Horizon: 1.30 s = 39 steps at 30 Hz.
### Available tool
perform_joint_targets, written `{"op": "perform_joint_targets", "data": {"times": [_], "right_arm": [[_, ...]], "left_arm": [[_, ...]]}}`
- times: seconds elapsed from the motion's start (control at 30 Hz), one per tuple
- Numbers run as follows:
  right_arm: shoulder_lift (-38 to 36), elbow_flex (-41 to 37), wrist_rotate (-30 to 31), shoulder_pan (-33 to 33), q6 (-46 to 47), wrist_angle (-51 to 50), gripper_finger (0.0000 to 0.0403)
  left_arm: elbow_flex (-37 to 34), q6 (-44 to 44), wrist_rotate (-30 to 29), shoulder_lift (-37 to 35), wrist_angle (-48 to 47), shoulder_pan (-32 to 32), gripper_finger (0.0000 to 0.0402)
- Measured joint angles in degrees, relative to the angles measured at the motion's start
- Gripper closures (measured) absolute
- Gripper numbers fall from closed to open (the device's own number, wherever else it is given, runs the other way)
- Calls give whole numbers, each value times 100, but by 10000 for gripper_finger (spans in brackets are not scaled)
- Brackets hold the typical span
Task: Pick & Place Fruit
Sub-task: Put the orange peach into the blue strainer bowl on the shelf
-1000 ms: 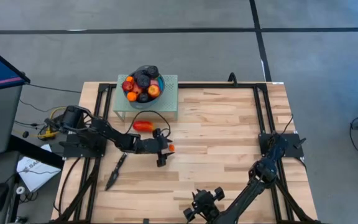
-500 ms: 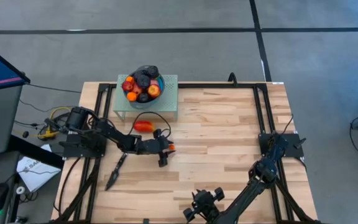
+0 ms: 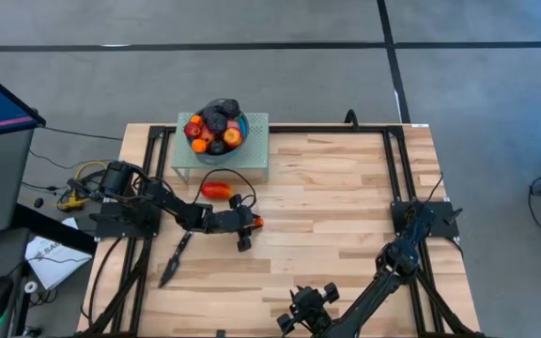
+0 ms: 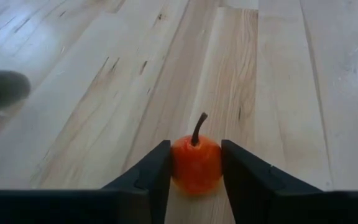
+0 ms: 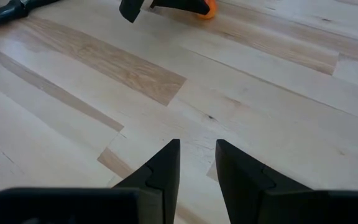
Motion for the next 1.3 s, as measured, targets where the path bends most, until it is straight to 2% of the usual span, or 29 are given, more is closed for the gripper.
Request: {"op": "perform_joint_targets", "data": {"times": [0.1, 0.2, 0.3, 0.37, 0.43, 0.47, 0.53, 0.63, 0.73, 1.0, 1.13, 1.3], "right_arm": [[0, 0, 0, 0, 2, 2, 306], [0, 0, 2, 0, 0, 2, 306], [0, 0, 4, -19, -31, 1, 306], [0, 0, 26, -55, -140, 2, 306], [0, 0, 28, -115, -309, 2, 306], [0, 0, 30, -151, -400, 2, 306], [0, 0, 39, -236, -606, 4, 306], [0, -2, 42, -361, -900, 6, 306], [0, -2, 43, -498, -1194, 9, 306], [0, -2, 46, -753, -1567, 67, 306], [0, -2, 46, -765, -1567, 49, 306], [0, -2, 46, -763, -1567, 25, 306]], "left_arm": [[-1, 15, 2, -20, -13, 0, 280], [-12, 135, 189, -368, -136, -44, 276], [-10, 171, 580, -1312, -417, -165, 278], [-7, 369, 917, -2187, -667, -224, 280], [5, 624, 993, -3193, -1046, -281, 281], [89, 705, 890, -3715, -1426, -282, 281], [462, 926, 284, -4614, -2694, -221, 281], [1097, 1300, -908, -5339, -4434, 68, 281], [1391, 1823, -1456, -5556, -4914, 549, 280], [1522, 2143, -1521, -5238, -5101, 2373, 276], [1522, 2092, -1246, -5239, -5128, 2803, 270], [1522, 1731, -845, -5239, -5338, 3017, 270]]}}
